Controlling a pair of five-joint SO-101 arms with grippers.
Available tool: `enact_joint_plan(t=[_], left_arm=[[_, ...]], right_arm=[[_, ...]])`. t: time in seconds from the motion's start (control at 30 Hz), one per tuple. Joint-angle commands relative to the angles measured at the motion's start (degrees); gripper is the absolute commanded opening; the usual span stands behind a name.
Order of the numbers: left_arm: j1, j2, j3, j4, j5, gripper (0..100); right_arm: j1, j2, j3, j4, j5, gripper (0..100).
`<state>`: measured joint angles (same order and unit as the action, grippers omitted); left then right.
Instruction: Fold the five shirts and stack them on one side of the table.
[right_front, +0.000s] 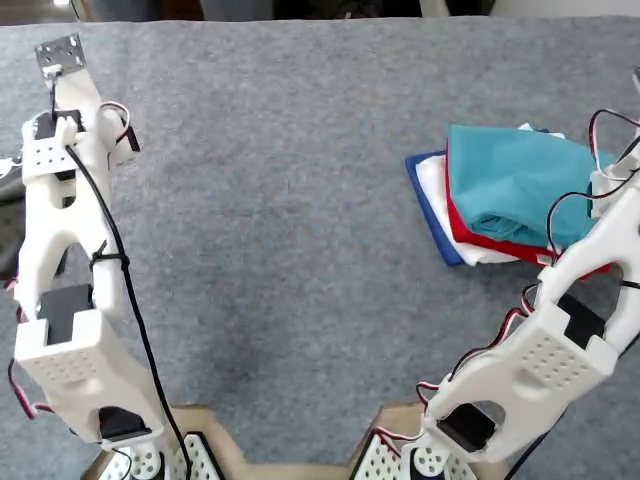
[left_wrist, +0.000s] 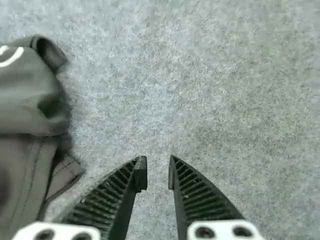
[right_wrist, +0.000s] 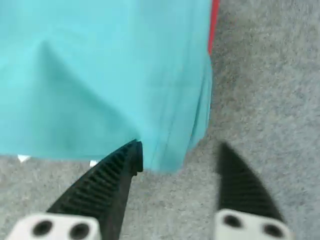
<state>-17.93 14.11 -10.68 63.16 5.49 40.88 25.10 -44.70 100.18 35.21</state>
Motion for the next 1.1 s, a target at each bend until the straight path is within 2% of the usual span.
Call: enact_joint_plan(t=[0.0, 0.13, 0.27, 0.4, 0.57, 0.7, 0.77, 1.0, 1.07], left_arm=[[-0.7, -4.6, -1.8, 0.6, -2.1, 10], [-2.7, -5.3, -2.3, 1.9, -2.4, 10], [-5.1, -5.4, -2.4, 5.5, -2.7, 10], [-10.8, -5.4, -2.4, 8.7, -3.3, 10], [-20.9, -4.6, -2.0, 8.5, -10.8, 10], [-26.1, 0.2, 0.9, 3.5, -13.1, 21], [-26.9, 4.5, 1.5, 2.4, -13.6, 24], [-27.1, 20.3, -5.5, 2.6, -10.3, 23], [-27.2, 22.4, -8.0, 2.7, -9.6, 20]], right_arm=[[1.0, -2.7, -5.1, 0.8, 0.9, 35.7], [0.6, -5.1, -6.4, 0.8, 0.0, 27.1], [-1.6, -4.1, -6.4, -0.3, -5.3, 2.1], [-2.3, 0.5, -6.4, -2.0, -9.1, 4.9], [-1.1, 6.5, -7.3, -5.0, -12.5, 1.6], [-2.3, 6.0, -7.6, -5.0, -12.4, 1.5], [-3.3, 5.4, -8.0, -4.3, -12.4, 1.5], [-6.4, 4.6, -10.3, 0.4, -12.4, 1.5], [-6.4, 4.6, -10.4, 0.5, -12.4, 1.5]])
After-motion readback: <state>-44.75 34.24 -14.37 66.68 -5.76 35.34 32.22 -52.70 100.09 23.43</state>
